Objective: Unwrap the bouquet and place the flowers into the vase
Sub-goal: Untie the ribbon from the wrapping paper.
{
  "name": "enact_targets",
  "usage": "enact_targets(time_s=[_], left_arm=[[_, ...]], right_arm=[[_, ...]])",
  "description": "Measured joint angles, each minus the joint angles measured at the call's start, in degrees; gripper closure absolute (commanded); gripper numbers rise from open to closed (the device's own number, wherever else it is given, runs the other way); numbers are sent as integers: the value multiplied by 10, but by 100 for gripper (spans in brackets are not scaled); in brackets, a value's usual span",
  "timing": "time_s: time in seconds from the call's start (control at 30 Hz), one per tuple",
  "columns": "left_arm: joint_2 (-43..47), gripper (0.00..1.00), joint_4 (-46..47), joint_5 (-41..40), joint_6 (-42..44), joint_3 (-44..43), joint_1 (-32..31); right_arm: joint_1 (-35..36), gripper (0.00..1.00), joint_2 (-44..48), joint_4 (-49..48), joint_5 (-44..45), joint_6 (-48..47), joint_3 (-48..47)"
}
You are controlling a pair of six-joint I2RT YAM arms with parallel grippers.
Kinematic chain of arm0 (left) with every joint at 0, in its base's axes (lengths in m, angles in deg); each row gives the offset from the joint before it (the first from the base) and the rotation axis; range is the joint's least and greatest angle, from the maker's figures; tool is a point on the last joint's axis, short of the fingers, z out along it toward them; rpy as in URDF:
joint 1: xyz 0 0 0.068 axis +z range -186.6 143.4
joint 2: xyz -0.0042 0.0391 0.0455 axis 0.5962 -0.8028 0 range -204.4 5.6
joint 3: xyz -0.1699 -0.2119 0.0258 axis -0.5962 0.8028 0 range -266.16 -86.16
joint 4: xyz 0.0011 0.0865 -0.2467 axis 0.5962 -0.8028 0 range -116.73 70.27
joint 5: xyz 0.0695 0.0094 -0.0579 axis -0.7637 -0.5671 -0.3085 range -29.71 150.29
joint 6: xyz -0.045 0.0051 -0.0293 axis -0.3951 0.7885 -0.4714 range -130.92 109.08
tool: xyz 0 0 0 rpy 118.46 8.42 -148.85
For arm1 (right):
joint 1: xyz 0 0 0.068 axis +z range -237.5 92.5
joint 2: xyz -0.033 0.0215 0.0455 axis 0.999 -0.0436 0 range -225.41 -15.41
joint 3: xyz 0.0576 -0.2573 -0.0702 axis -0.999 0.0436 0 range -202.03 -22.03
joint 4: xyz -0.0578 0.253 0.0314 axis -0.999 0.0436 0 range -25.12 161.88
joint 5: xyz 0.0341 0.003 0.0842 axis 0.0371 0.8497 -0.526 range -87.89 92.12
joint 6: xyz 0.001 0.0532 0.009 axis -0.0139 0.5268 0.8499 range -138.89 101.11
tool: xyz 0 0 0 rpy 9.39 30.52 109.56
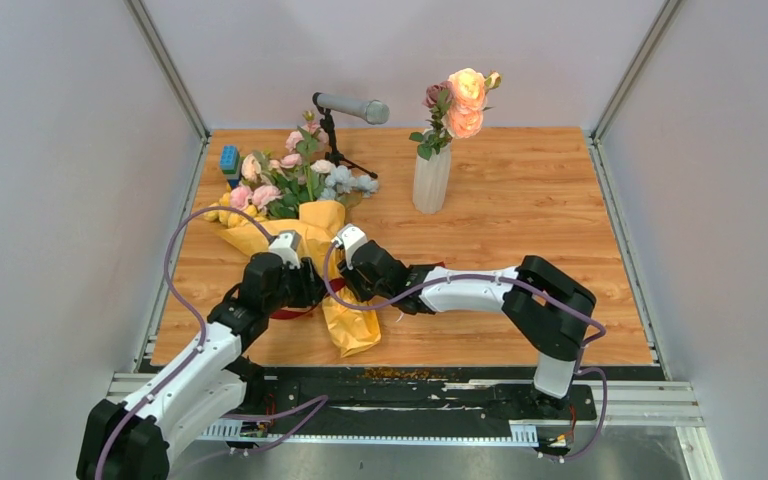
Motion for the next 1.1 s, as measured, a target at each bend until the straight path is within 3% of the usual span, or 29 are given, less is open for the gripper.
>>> enact_targets(time_s=[0.2, 0.43, 0.73, 1.1], left_arm=[[-28, 48, 2, 22, 20, -30, 0], [-70, 47, 24, 39, 43, -63, -29], [-143, 48, 38, 27, 73, -84, -46], [-165, 61, 56, 14, 81, -84, -46]], right_arm=[[0, 80, 34, 0, 16, 10, 31], [0, 100, 47, 0, 19, 25, 57], [0, 100, 50, -5, 19, 39, 72], [-2, 98, 56, -17, 10, 47, 75]])
